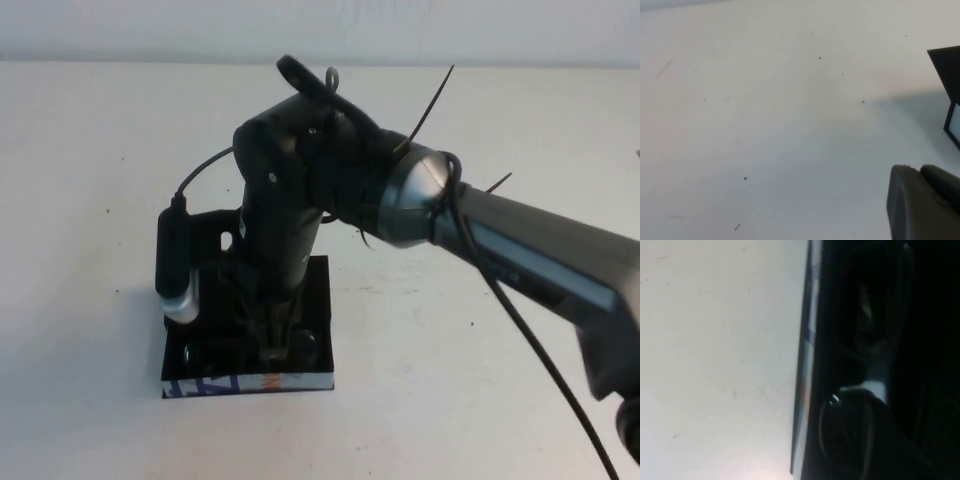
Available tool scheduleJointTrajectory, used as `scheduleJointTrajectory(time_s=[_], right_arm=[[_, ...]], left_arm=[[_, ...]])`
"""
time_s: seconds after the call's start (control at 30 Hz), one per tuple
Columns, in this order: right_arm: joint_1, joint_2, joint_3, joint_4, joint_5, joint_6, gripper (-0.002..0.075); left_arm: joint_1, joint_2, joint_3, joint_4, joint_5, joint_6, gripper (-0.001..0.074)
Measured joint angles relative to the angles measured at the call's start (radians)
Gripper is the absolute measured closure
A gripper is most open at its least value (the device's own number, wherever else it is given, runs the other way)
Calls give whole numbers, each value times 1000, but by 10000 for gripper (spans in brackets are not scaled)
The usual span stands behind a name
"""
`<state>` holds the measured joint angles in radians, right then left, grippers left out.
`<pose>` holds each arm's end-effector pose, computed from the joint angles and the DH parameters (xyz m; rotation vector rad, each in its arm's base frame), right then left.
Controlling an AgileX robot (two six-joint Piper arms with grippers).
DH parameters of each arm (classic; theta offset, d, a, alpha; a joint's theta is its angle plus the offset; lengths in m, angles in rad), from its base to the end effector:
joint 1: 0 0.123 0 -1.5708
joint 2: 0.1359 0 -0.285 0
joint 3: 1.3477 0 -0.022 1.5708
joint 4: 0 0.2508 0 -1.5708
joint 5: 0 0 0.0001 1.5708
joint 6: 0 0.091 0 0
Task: Return glasses to glasses case
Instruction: Place the glasses in the glasses case
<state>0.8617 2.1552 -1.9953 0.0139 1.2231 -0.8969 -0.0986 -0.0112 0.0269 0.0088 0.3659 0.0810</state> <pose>0.3015 0.3532 0.2533 -2.2053 1.8311 0.0127 0.0526 -0.0049 0.1718 0.1727 1.8572 -0.0036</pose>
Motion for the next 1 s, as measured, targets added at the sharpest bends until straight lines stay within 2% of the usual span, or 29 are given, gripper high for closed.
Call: scheduleJointTrajectory(time_s=[0.13, 0.3, 0.4, 0.83, 0.93, 1.0], right_arm=[[0, -121, 57, -6, 2, 97, 537], [0, -281, 146, -6, 12, 195, 677], [0, -329, 160, -6, 17, 215, 720], [0, -355, 166, 65, 22, 223, 737], [0, -355, 166, 65, 22, 242, 737], [0, -355, 166, 51, 22, 271, 737]], left_arm=[[0, 0, 0, 0, 0, 0, 734], [0, 0, 0, 0, 0, 0, 734], [0, 0, 0, 0, 0, 0, 734], [0, 0, 0, 0, 0, 0, 734], [0, 0, 0, 2, -39, -9, 734], [0, 0, 0, -79, -102, -59, 734]])
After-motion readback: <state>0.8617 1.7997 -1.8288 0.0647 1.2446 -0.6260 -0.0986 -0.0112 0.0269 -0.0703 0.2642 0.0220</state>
